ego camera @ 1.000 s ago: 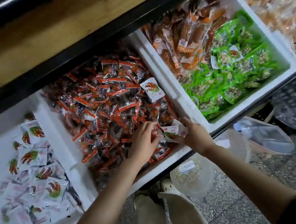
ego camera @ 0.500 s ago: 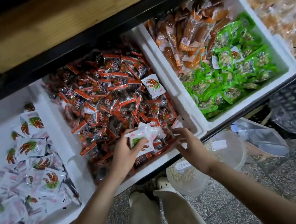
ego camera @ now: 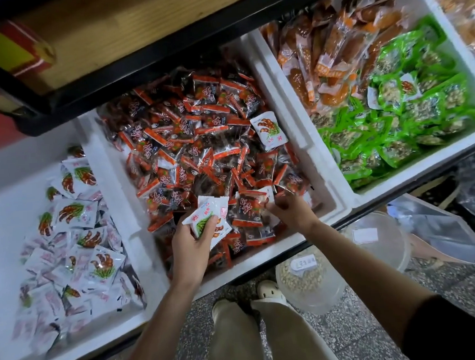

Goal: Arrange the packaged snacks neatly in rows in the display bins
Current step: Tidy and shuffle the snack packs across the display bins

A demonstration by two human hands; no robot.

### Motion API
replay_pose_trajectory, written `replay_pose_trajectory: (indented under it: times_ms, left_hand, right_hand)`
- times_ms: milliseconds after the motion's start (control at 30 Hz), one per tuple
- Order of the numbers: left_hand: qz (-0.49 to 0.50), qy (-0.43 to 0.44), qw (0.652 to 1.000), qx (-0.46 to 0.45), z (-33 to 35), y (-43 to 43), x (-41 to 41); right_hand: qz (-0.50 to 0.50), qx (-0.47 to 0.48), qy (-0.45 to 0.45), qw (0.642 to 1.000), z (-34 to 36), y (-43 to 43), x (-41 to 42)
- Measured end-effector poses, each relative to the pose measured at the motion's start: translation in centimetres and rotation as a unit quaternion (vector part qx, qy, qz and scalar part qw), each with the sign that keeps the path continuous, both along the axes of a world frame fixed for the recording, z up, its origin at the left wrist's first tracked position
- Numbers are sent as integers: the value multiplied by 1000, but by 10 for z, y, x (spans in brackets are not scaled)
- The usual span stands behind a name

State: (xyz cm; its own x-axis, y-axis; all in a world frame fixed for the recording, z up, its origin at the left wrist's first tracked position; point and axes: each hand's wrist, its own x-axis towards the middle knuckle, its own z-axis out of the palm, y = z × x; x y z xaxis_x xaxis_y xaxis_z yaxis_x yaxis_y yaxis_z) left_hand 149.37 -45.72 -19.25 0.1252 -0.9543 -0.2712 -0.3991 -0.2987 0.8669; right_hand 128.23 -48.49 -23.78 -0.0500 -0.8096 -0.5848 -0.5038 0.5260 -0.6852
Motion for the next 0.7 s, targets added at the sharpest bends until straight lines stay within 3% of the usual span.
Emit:
replay_pose_trajectory:
  times_ms: [100,267,500,600,700]
  left_hand:
    - [6,-6,1000,7,0,3,-1]
    - [19,-8,1000,3,4,2,1]
    - [49,24,998,-15,13,1,19]
    - [58,32,998,-21,23,5,36]
    - [73,-15,996,-39,29,14,66]
  right_hand:
    - [10,-24,41,999,6,4,-2]
    - [-54,-140,95,984,32,4,-8]
    - [-88,-229,111,963,70,4,-2]
    - [-68,-266,93,957,87,7,27]
    - [-11,-280,41,959,98,15,76]
